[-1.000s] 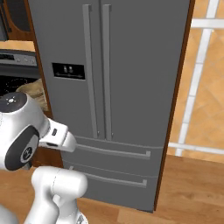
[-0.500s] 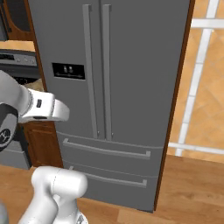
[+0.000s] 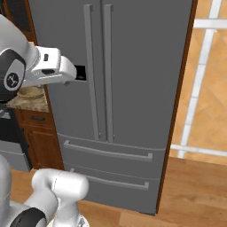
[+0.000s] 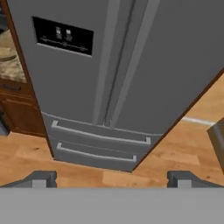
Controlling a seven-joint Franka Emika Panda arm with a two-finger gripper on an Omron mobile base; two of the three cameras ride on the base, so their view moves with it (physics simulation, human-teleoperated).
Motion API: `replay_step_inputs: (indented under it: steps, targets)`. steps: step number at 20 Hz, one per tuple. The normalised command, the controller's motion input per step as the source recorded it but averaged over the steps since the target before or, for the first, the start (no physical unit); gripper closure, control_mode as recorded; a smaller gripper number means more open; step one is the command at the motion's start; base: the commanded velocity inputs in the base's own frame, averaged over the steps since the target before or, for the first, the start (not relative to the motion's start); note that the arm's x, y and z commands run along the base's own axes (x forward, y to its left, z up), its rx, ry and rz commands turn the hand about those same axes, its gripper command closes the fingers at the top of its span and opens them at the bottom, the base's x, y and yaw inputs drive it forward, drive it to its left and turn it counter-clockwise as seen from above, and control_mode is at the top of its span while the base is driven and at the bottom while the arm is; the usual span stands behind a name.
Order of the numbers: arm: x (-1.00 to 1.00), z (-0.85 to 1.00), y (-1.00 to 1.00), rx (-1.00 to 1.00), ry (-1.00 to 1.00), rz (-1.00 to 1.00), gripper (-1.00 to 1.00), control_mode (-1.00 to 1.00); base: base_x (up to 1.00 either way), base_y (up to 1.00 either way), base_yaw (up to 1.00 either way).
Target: Grab a lemon wedge from the fridge and one ice cube from the ice bowl, and put them in the glass of lemonade.
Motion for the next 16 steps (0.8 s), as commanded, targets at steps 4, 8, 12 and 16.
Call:
replay_step_inputs:
  steps: [4,8,12,16]
  targets:
    - [1.0,-0.3,-0.03,0.11,0.0,-0.18,-1.0,-1.0,0.0,0.0,0.0]
    - [1.0,-0.76,-0.32,0.14,0.0,-0.18,-1.0,-1.0,0.0,0.0,0.0]
    - [1.0,-0.6,-0.39,0.14,-0.01,-0.1,-1.0,-1.0,0.0,0.0,0.0]
    - [1.0,-0.33,-0.25,0.11,-0.01,0.0,-1.0,-1.0,0.0,0.0,0.0]
